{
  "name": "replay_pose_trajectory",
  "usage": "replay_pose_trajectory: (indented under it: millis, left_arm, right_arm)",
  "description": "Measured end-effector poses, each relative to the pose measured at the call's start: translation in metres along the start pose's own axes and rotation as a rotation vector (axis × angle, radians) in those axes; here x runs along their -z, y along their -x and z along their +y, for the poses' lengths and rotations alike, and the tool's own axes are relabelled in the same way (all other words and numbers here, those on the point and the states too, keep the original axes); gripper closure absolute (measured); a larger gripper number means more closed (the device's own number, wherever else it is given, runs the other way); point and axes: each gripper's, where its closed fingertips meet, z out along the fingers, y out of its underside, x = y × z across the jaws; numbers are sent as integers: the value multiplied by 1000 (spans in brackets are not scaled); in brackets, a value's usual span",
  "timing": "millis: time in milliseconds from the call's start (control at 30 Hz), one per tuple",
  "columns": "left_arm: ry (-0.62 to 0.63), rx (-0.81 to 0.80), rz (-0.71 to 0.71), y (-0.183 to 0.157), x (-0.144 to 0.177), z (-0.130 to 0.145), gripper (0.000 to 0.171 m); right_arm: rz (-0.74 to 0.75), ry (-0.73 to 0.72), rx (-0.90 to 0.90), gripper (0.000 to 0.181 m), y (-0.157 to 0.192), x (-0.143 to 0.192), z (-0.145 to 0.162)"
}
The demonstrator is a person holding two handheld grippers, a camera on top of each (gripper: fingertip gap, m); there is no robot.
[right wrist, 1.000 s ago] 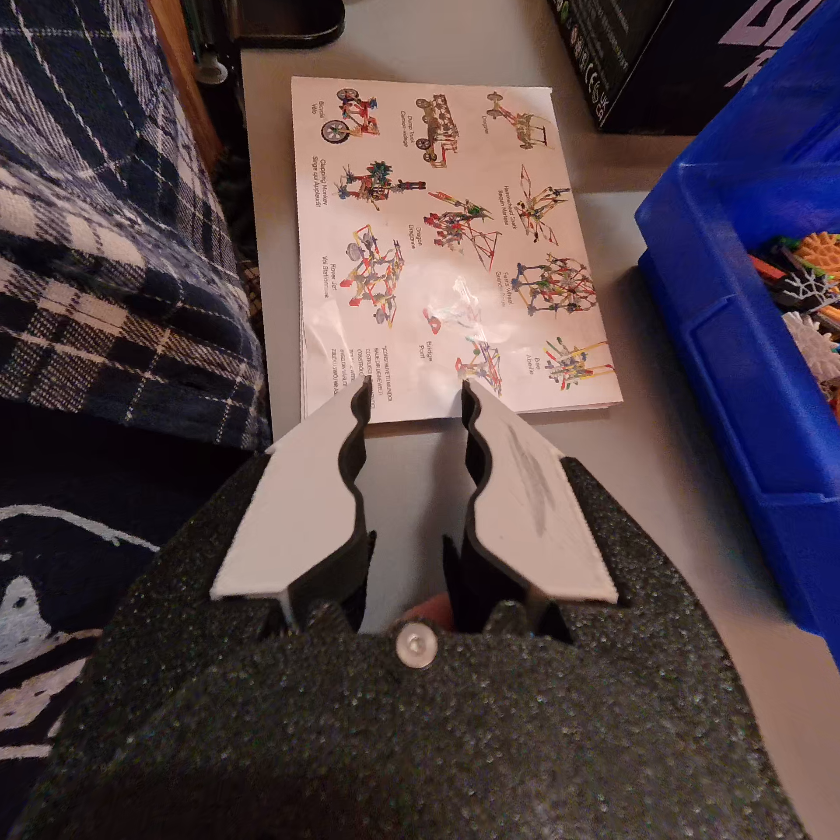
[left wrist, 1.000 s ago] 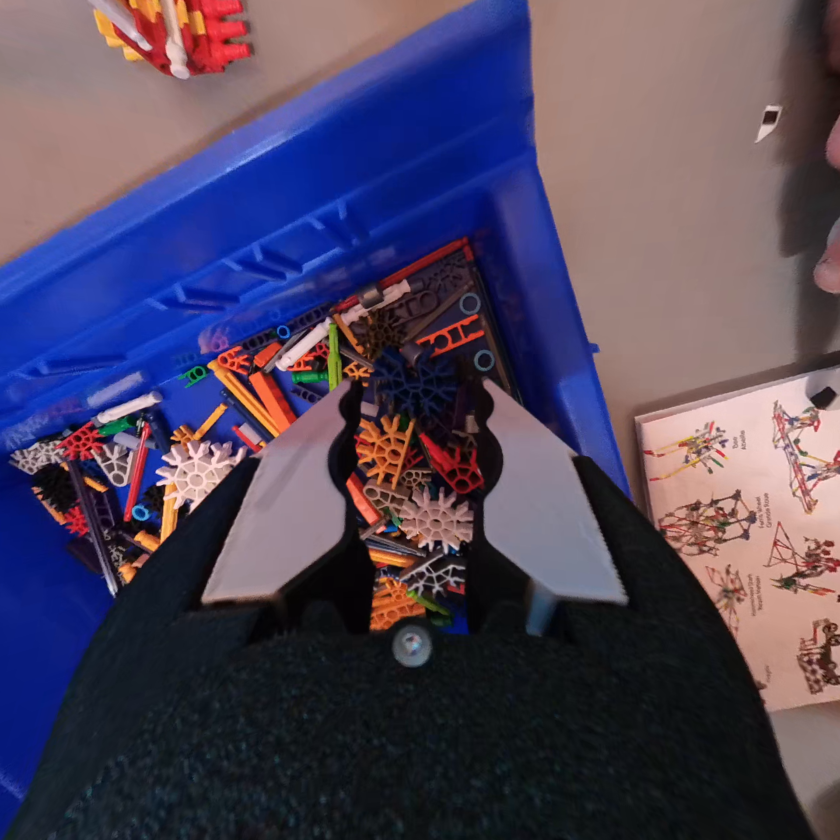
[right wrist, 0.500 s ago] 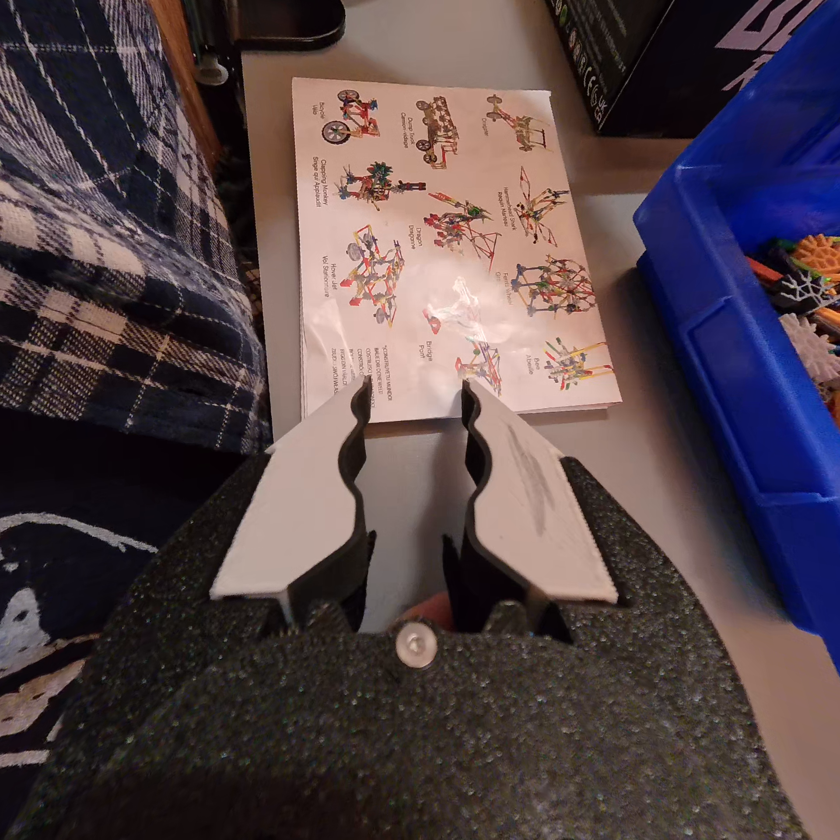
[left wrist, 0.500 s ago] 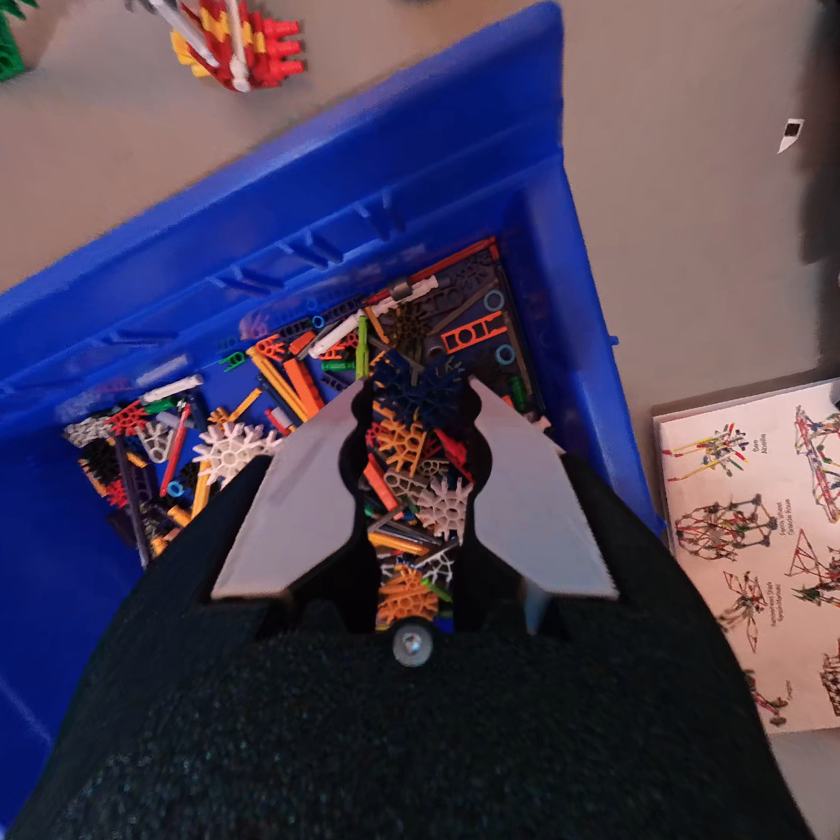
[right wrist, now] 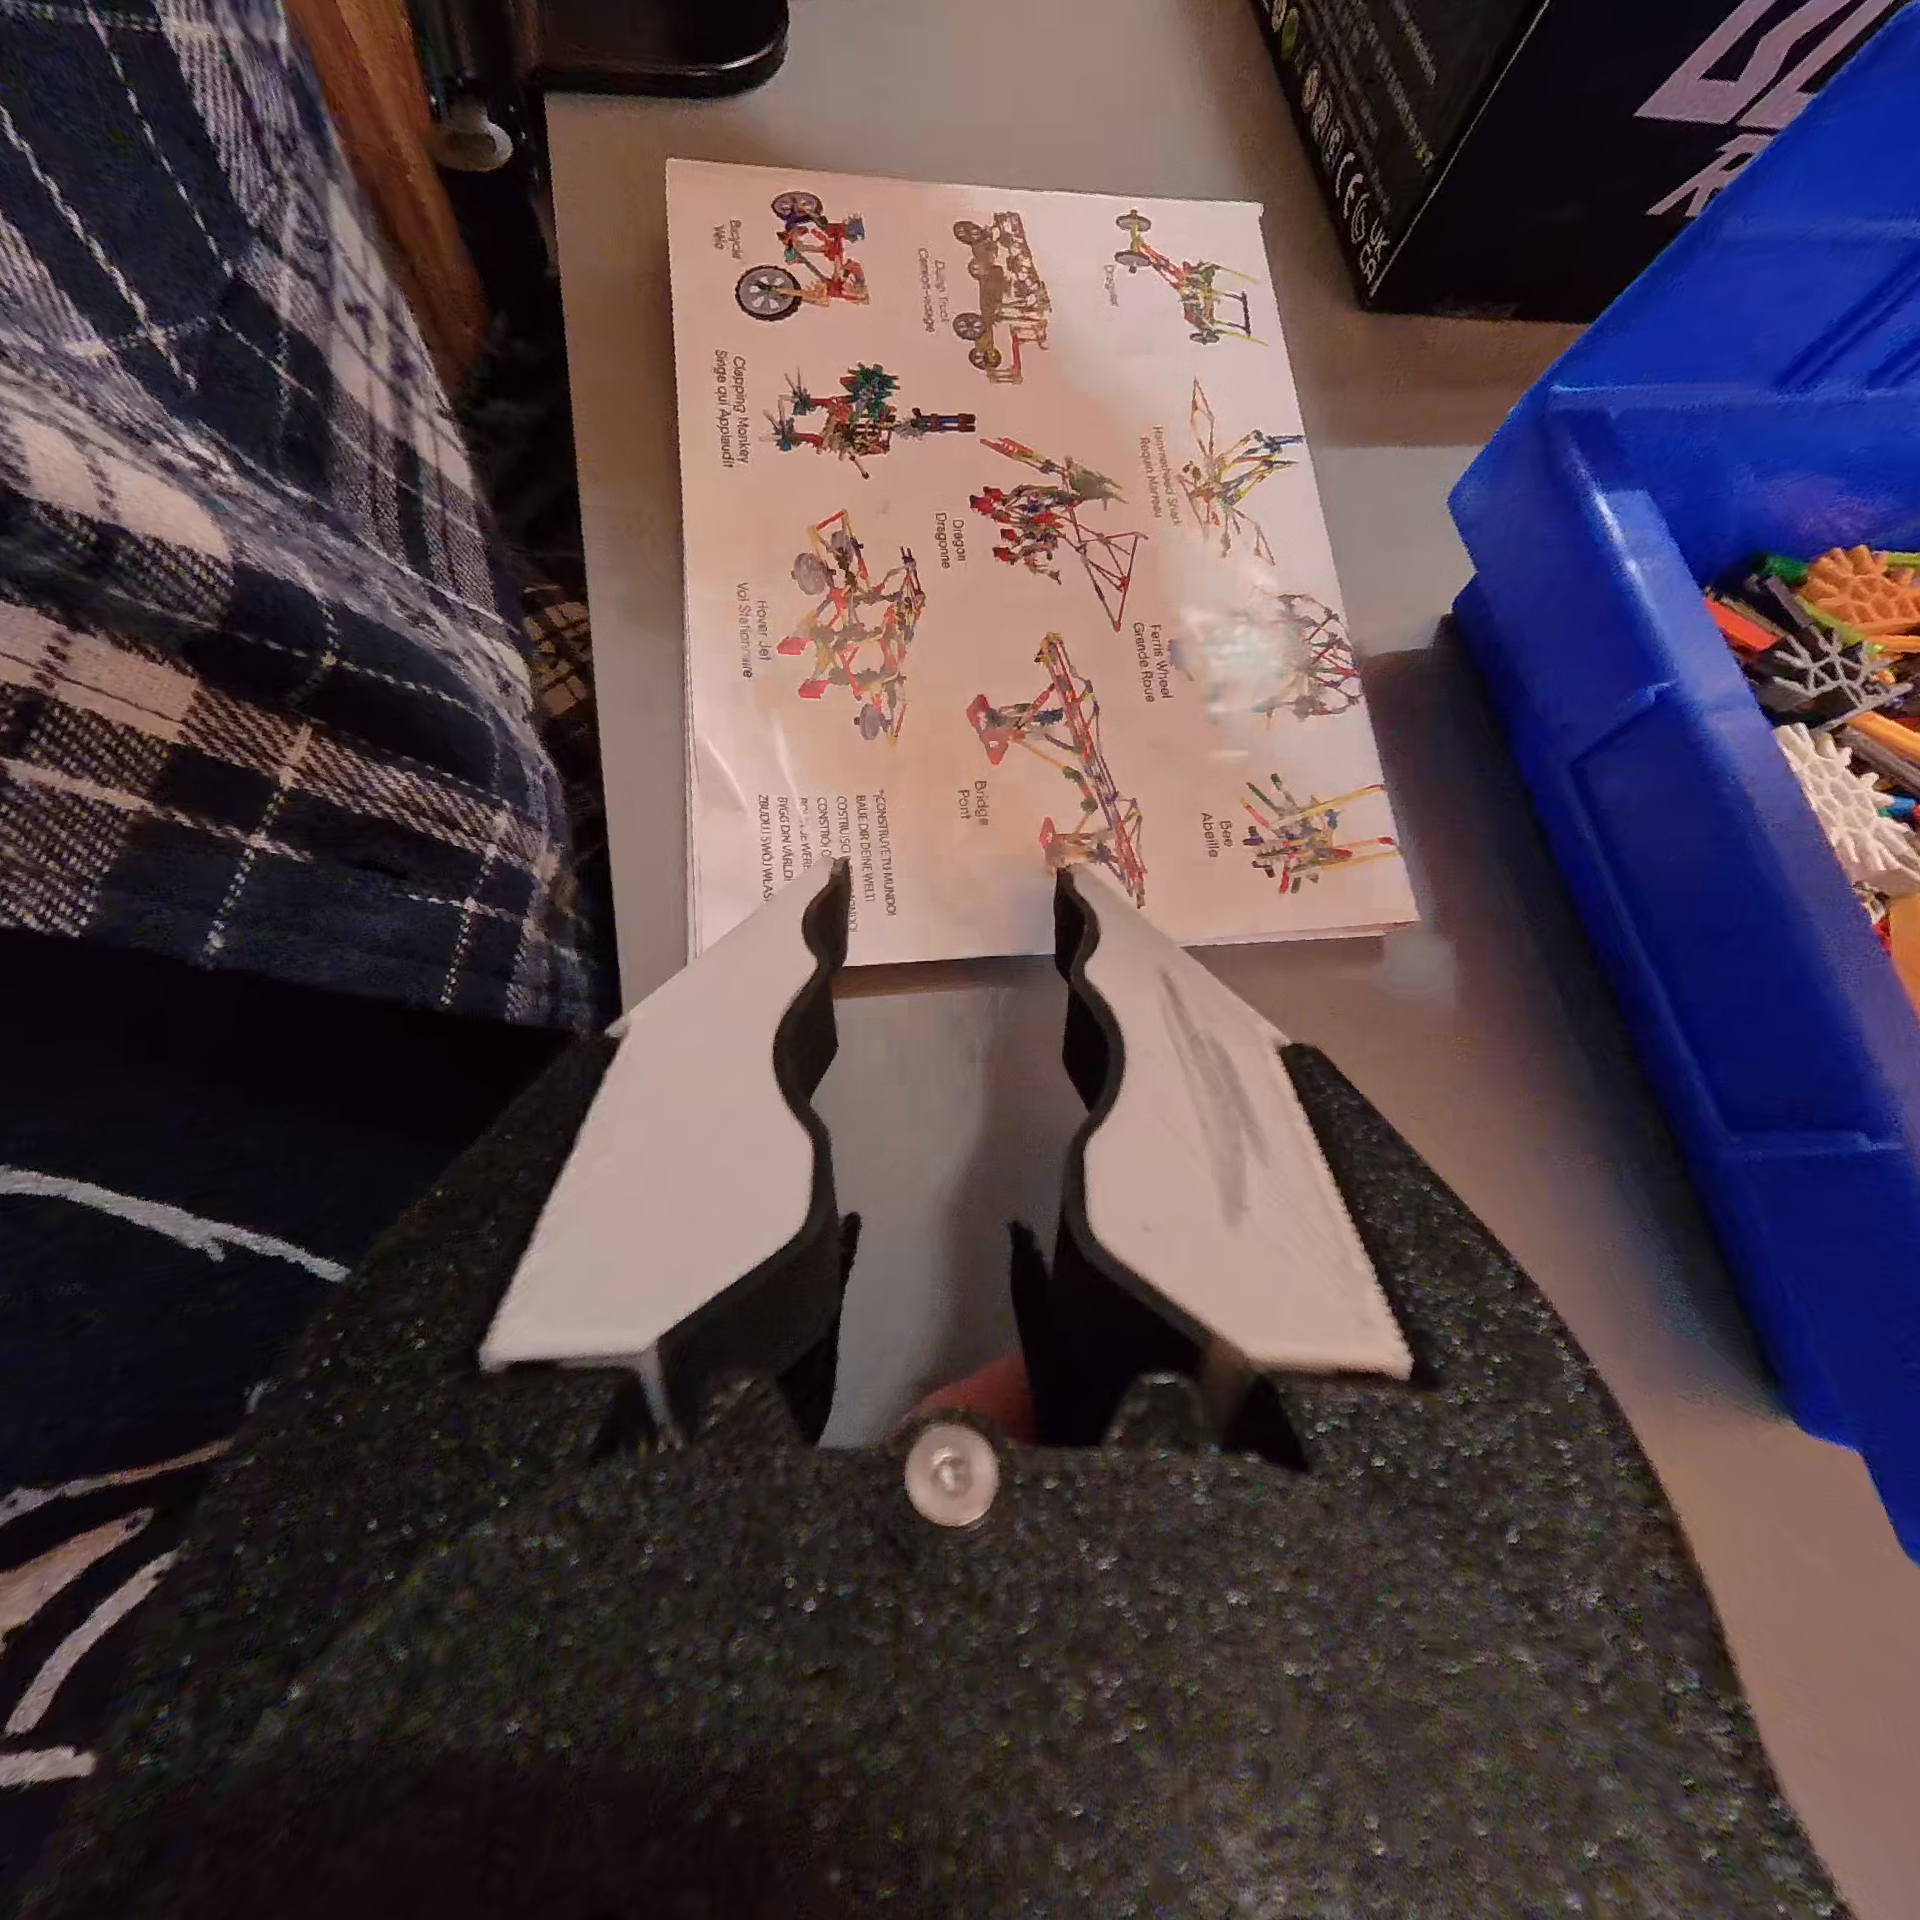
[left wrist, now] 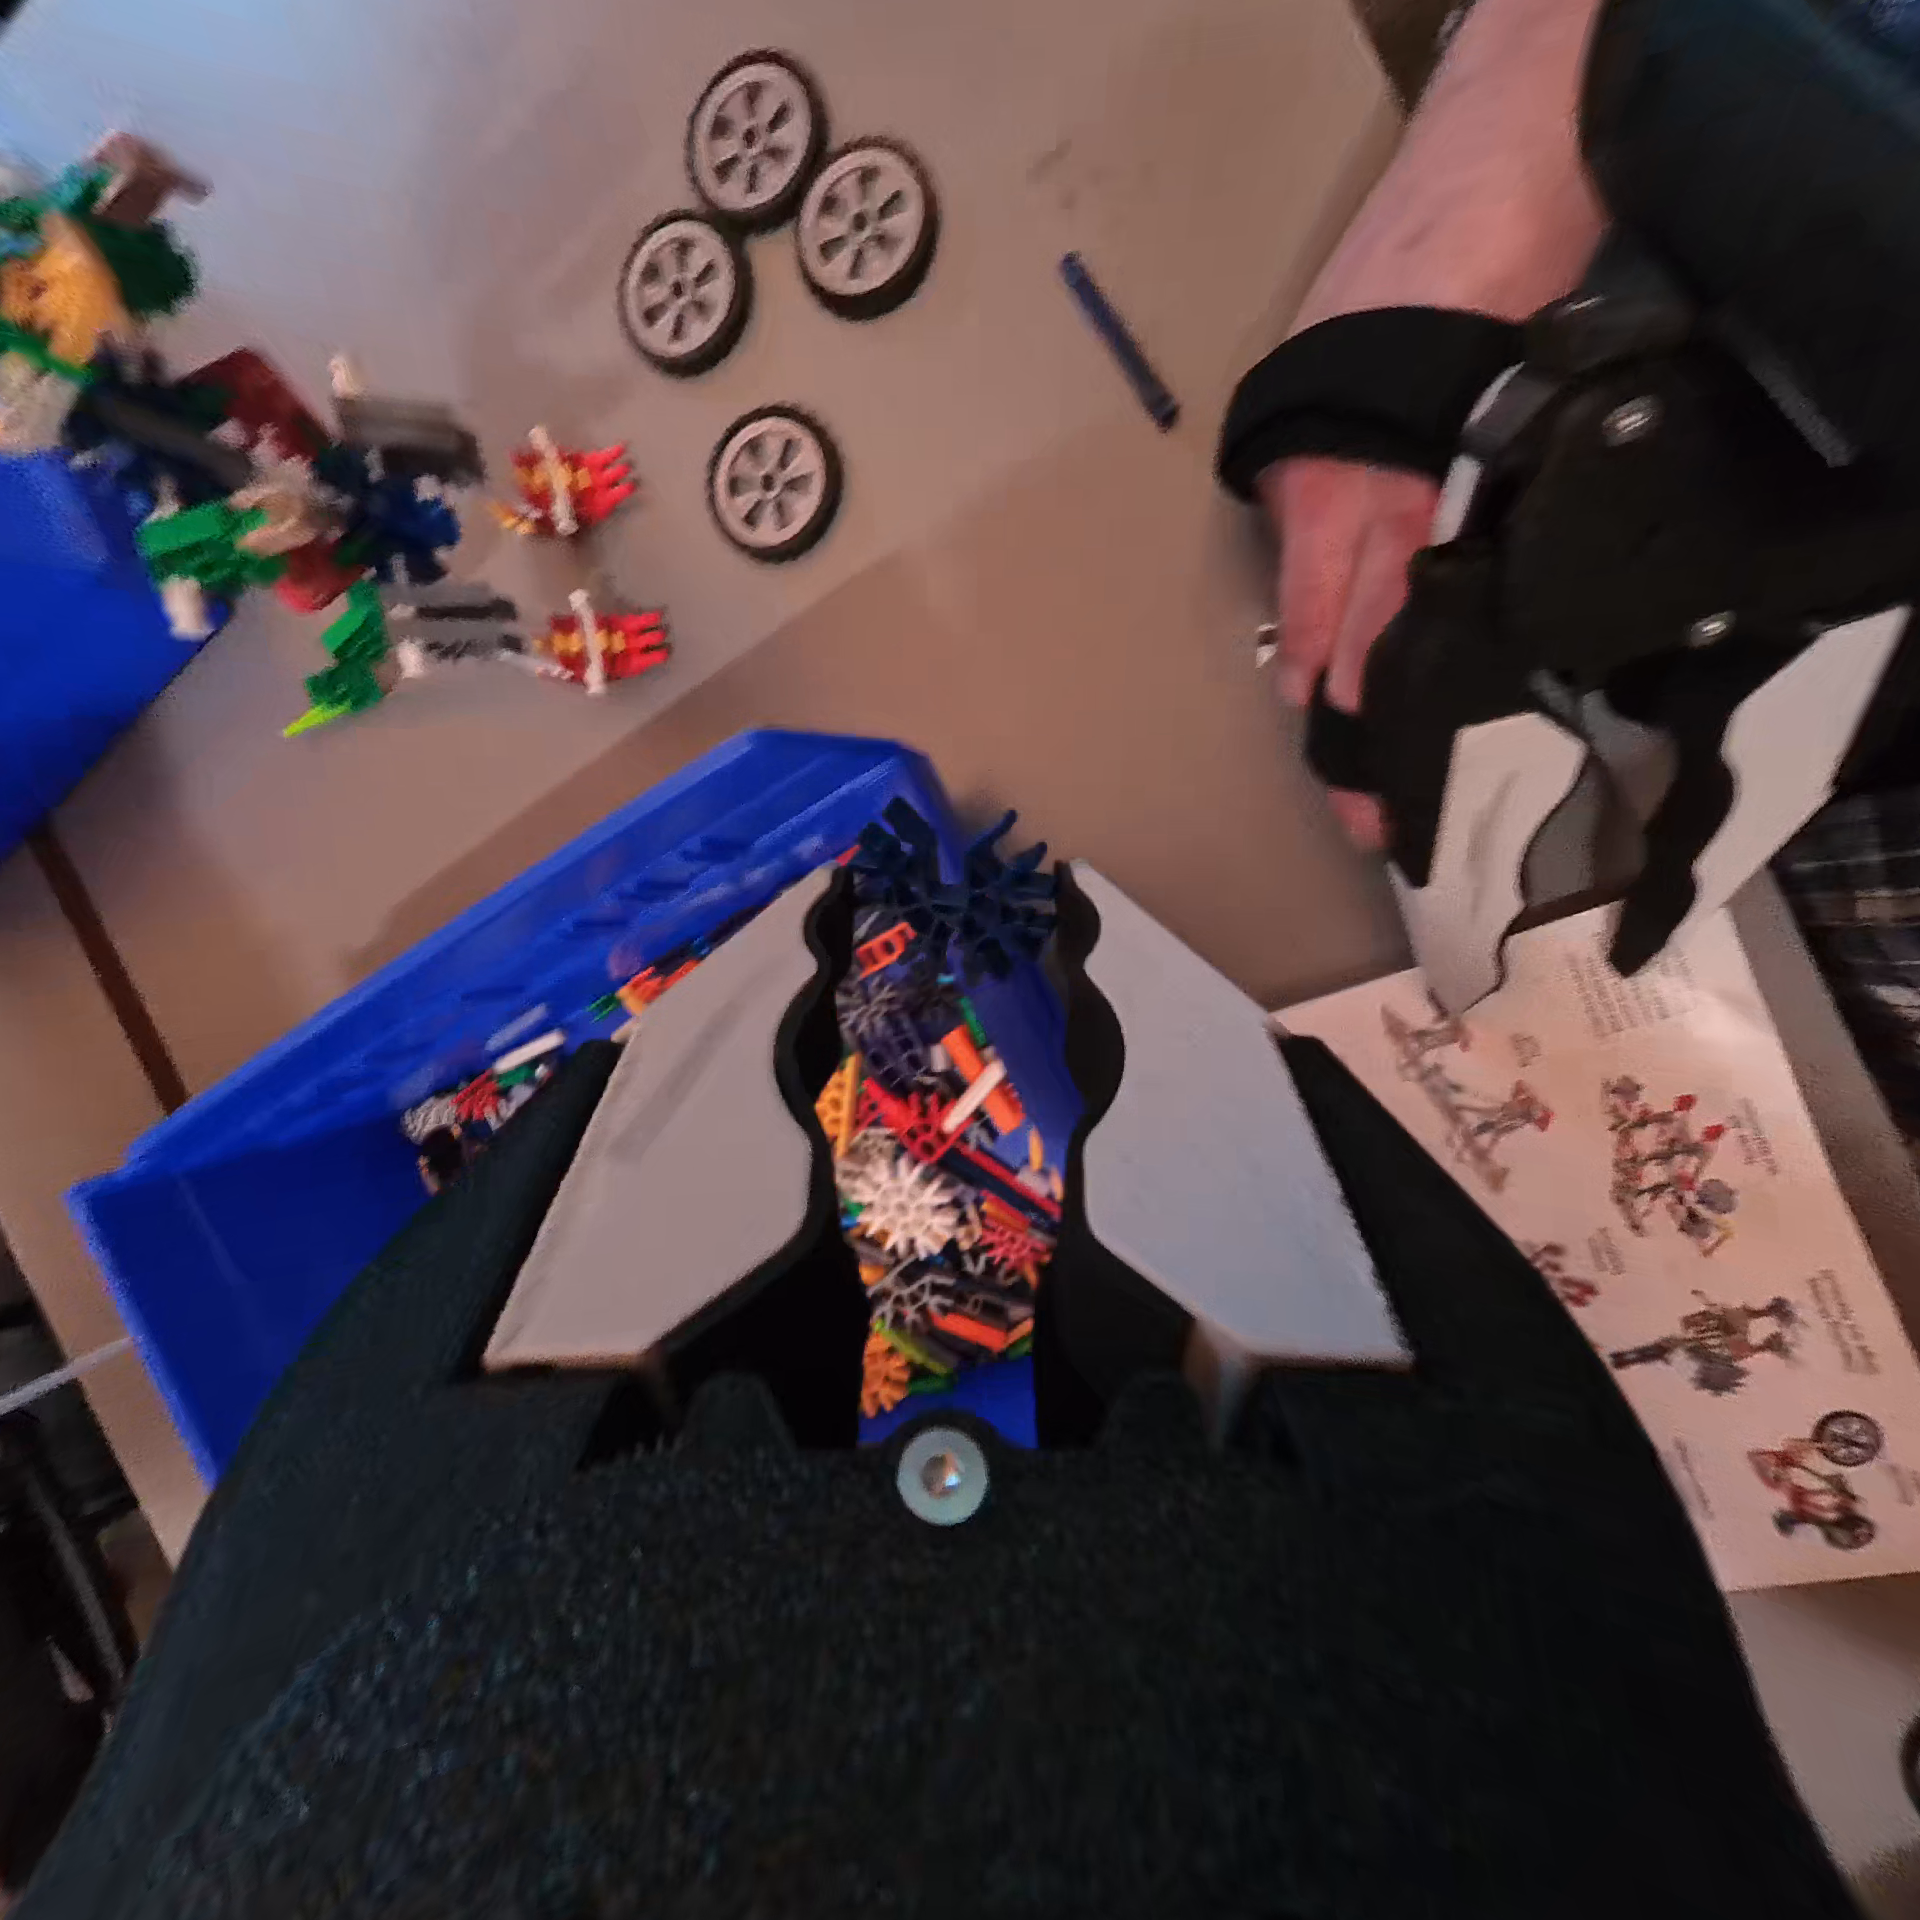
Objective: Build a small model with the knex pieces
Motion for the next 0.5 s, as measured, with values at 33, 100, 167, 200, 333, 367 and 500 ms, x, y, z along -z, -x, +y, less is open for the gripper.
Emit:
replay_pose_trajectory:
  millis: [33, 100, 167, 200, 333, 367, 500]
  left_arm:
    - [4, -12, 13, -8, -5, -4, 134]
    - [12, -28, 28, -21, -17, -9, 134]
    - [23, -32, 33, -28, -31, -11, 134]
    - [22, -26, 45, -32, -38, -12, 134]
    - [27, 0, 104, -43, -64, -12, 134]
    - [29, 9, 124, -47, -69, -11, 134]
    - [91, 22, 134, -51, -89, -1, 134]
  right_arm:
    - [1, -2, 5, 142, 0, 0, 0]
    - [8, -6, 16, 142, 0, 0, -1]
    - [15, -8, 25, 142, 0, 1, -1]
    - [17, -8, 27, 142, 0, 0, -1]
    - [19, -7, 29, 142, -1, 0, -1]
    - [21, -8, 30, 142, -2, 0, -1]
    - [26, -8, 38, 142, -2, 0, -1]
